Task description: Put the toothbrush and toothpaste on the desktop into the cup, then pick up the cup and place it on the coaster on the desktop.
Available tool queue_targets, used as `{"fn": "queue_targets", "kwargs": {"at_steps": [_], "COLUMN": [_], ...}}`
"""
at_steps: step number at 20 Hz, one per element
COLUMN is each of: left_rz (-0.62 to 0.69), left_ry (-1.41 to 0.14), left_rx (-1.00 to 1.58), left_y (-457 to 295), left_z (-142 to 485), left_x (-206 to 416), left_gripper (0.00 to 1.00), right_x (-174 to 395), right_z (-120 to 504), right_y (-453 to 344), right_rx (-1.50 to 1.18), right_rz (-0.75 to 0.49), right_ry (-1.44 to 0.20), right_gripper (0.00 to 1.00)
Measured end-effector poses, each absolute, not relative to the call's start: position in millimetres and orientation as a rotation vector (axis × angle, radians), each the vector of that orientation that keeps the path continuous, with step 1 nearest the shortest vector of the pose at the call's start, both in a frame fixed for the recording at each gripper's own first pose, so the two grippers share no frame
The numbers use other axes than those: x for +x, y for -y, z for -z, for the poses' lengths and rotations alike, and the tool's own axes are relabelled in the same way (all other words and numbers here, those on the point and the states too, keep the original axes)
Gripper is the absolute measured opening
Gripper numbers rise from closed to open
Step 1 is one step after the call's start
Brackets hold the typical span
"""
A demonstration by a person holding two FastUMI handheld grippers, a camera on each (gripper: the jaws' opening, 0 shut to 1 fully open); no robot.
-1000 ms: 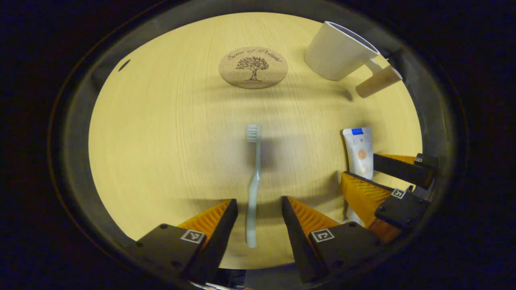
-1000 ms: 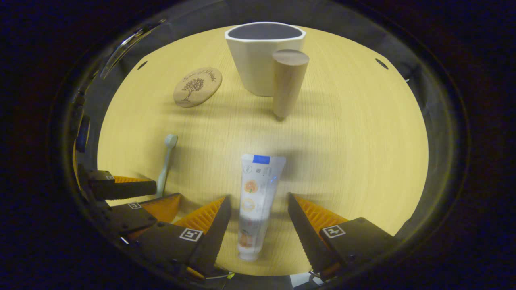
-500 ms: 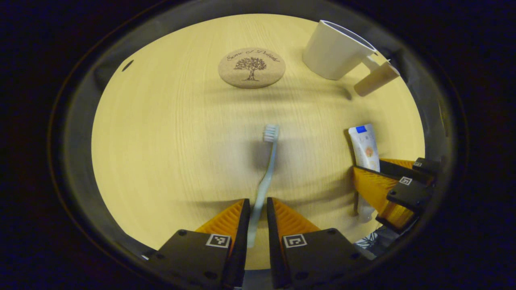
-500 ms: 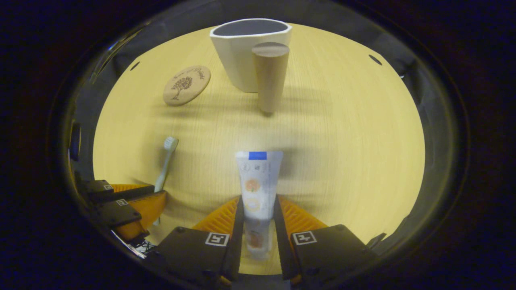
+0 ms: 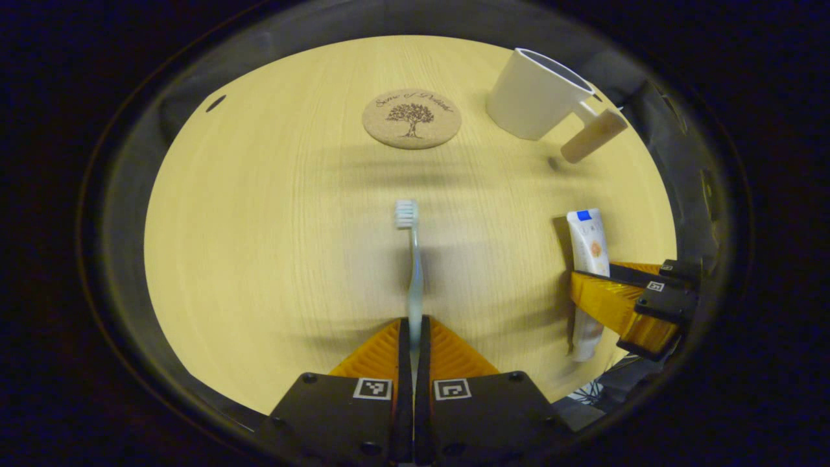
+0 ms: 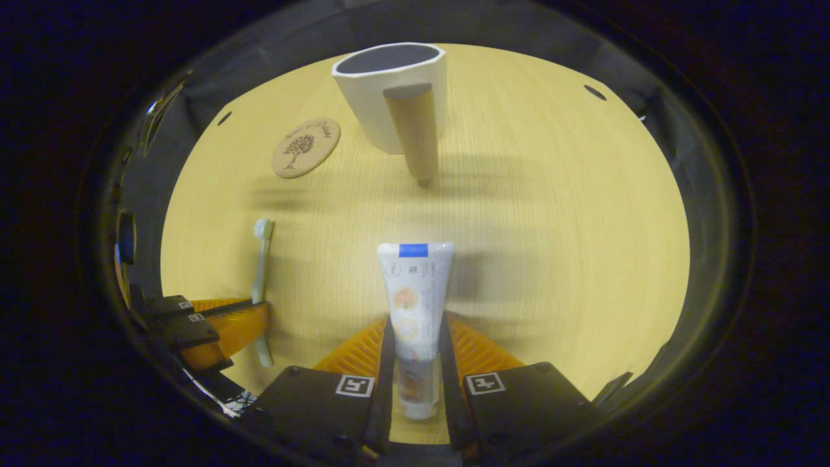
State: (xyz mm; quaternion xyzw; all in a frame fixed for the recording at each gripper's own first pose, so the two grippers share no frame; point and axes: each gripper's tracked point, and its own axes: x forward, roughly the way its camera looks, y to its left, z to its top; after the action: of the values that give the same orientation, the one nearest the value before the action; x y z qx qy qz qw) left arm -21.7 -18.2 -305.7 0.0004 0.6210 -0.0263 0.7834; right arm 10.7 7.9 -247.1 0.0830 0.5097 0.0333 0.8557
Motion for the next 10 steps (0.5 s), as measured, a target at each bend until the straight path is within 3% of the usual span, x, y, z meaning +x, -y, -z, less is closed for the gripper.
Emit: {"fn": "queue_targets", "kwargs": {"at_steps": [2,3,5,6,7,9,10], "left_rz": [0.063,0.062,0.057,0.057,0.057,0.065,0.071], "left_ry": [-1.276,-1.240,-1.163,-1.127,-1.095,-1.034,-1.011], "left_rx": [-0.003,-0.009,-0.038,-0.056,-0.077,-0.118,-0.137], "left_y": [17,18,19,19,19,18,18], "left_z": [303,302,299,299,299,296,295], "left_x": [-23,-23,-23,-22,-21,-20,-20], "left_gripper": [0.09,0.10,0.10,0.10,0.10,0.10,0.10], "right_x": [-9,-20,-35,-38,-41,-50,-53], "right_z": [225,213,195,189,184,173,166], "right_y": [-5,-8,-14,-16,-16,-14,-12], "right_rx": [0.167,0.162,0.142,0.135,0.131,0.145,0.150], "right_rz": [-0.105,-0.131,-0.168,-0.180,-0.188,-0.191,-0.189], "right_ry": [-0.999,-0.953,-0.855,-0.807,-0.757,-0.673,-0.634], "right_gripper": [0.38,0.33,0.43,0.38,0.26,0.31,0.26]}}
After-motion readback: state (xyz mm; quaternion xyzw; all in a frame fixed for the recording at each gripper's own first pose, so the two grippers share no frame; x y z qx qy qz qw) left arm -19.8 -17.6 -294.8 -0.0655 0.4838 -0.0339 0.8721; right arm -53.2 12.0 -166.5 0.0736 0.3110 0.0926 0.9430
